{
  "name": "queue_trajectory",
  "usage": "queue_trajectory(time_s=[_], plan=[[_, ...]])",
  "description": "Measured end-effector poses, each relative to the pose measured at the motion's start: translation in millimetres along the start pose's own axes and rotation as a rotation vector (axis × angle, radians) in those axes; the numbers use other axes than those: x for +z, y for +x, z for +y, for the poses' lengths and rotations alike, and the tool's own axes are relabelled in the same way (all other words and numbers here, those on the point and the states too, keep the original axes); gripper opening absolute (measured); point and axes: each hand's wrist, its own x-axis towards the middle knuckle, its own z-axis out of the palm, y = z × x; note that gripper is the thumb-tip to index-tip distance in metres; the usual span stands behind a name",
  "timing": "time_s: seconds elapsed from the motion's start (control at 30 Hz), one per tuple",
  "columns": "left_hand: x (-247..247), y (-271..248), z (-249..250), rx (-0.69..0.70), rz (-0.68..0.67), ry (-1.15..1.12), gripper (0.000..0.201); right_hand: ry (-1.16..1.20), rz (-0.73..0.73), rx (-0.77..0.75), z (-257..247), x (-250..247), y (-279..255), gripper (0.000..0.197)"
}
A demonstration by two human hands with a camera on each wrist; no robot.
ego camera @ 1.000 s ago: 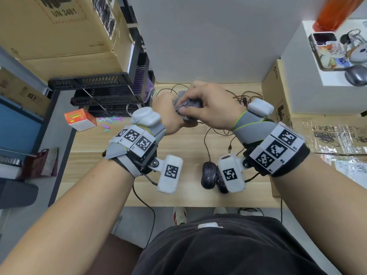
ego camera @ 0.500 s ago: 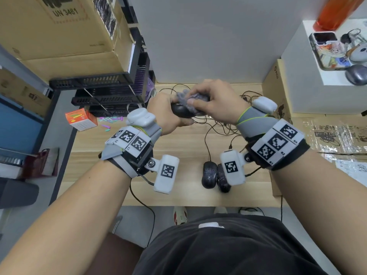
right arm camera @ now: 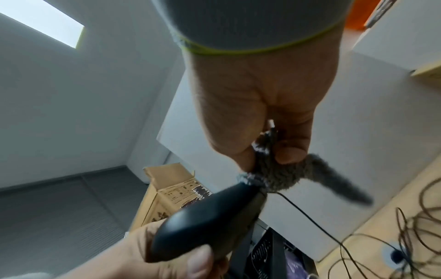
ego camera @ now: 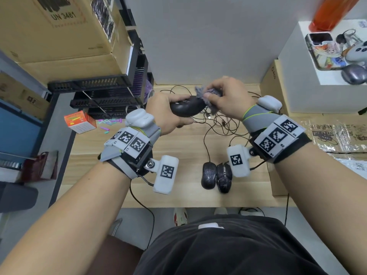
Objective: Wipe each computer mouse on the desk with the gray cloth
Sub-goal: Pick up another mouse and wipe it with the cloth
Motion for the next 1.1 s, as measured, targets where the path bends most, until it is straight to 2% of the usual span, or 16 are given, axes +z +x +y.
queue_trajectory(time_s=[0.03,0.13,0.17,0.23,0.33,0.37,0.5,0.6,0.67,0.73,0.9,1.0,1.03,1.1], plan=[[1,0,0,-0.009,-0.005,-0.059,0.063,0.054,0.033,0.066,5,2,-1,0.011],[8,3,-1,-0.059,-0.024,-0.298,0.062,0.488,0.035,0.197,7,14,-8,0.007],[11,3,0,-0.082,-0.029,-0.369,0.061,0.598,0.037,0.214,6,16,-11,0.007],[15,5,0,-0.133,-0.037,-0.519,0.058,0.660,0.057,0.194,3,20,-13,0.010],[16,8,-2,-0.202,-0.018,-0.694,0.044,0.593,0.058,0.165,3,18,-11,0.012],[15,8,-4,-0.197,-0.011,-0.679,0.043,0.564,0.054,0.168,3,17,-11,0.012],[16,7,-10,-0.138,-0.017,-0.522,0.066,0.389,0.075,0.123,1,13,-11,0.013],[15,7,-6,-0.072,-0.026,-0.430,0.059,0.194,0.074,-0.008,-11,16,-14,0.017],[10,7,-3,-0.035,-0.033,-0.392,0.040,0.194,0.014,-0.139,-20,17,-17,0.017],[7,4,0,-0.031,-0.059,-0.372,0.035,0.185,-0.031,-0.245,-26,14,-17,0.017],[7,5,5,-0.082,-0.074,-0.397,0.031,0.127,0.084,-0.270,-27,9,-9,0.016],[5,5,5,-0.103,-0.083,-0.407,0.029,0.138,-0.055,-0.423,-34,8,-13,0.015],[4,5,5,-0.099,-0.090,-0.403,0.030,0.126,-0.083,-0.432,-33,6,-11,0.015],[4,4,4,-0.083,-0.097,-0.382,0.030,0.092,-0.046,-0.385,-28,3,-5,0.014]])
